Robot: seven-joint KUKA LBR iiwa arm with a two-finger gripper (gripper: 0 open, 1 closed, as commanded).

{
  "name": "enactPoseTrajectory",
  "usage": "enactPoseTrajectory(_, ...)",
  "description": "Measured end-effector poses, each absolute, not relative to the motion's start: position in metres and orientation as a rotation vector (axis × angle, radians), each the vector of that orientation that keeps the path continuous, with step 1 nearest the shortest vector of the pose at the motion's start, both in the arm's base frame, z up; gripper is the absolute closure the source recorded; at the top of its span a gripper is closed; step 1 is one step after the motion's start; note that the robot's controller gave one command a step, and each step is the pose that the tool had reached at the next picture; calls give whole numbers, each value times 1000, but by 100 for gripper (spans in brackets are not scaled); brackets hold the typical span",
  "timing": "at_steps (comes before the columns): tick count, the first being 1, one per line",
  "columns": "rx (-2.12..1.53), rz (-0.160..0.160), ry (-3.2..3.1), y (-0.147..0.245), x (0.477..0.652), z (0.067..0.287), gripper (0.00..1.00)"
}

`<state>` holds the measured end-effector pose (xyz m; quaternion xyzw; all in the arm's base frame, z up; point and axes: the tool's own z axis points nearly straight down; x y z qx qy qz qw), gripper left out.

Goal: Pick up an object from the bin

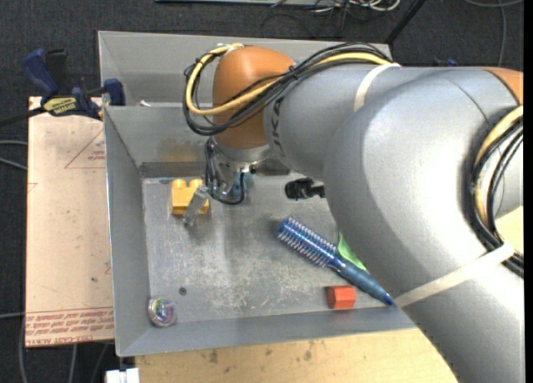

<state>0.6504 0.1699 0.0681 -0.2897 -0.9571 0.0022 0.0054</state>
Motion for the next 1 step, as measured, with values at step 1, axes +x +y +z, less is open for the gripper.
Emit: enactPoseTrajectory(1,-909,-2,-3008,170,653,70,100)
